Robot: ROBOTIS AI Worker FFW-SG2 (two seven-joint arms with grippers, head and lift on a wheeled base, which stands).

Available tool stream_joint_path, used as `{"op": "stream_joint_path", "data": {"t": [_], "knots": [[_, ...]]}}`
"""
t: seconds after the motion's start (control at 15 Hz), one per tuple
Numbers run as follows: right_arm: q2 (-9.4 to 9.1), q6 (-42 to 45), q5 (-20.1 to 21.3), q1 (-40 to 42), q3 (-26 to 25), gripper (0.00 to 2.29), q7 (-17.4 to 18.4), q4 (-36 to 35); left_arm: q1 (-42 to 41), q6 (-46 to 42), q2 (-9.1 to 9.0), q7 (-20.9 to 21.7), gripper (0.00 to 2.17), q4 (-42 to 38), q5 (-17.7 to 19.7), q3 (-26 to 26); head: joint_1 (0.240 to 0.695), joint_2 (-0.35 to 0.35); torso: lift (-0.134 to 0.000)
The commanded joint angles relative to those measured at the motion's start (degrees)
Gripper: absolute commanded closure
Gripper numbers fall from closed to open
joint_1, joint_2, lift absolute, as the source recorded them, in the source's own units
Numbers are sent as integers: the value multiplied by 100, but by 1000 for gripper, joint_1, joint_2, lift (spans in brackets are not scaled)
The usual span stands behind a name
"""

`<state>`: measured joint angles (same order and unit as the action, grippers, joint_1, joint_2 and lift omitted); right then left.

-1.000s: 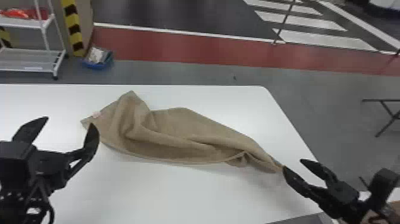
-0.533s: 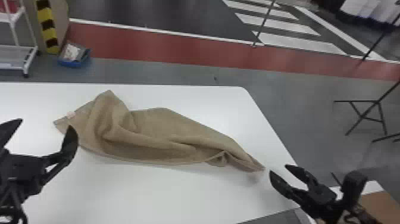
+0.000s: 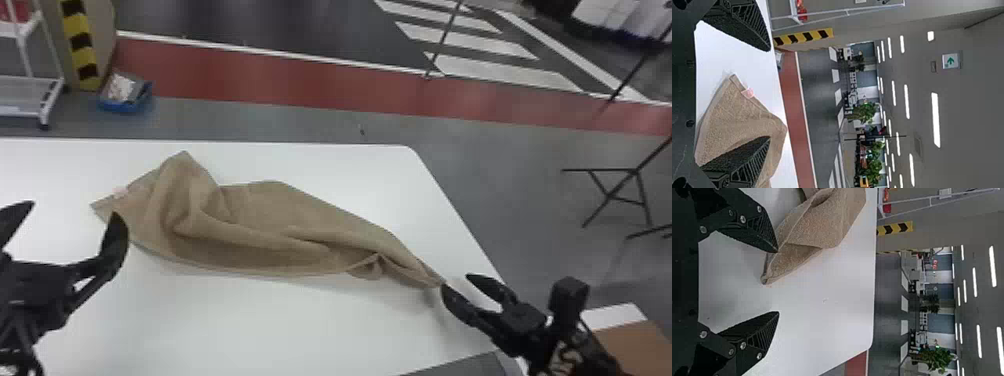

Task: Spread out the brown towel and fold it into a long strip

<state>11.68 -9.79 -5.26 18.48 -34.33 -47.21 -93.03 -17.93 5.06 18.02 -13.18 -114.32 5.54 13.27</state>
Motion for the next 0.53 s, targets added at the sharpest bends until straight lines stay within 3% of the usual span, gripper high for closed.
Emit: {"op": "stream_joint_path", "data": {"t": [0.0, 0.47], "knots": [[1, -37, 60, -64, 40, 380, 1, 57, 0, 0, 0, 0, 80, 6, 0, 0, 695, -327, -125], [9, -336, 192, -204, 190, 475, -7, 92, 9, 0, 9, 0, 80, -3, 0, -8, 695, -314, -125]]}}
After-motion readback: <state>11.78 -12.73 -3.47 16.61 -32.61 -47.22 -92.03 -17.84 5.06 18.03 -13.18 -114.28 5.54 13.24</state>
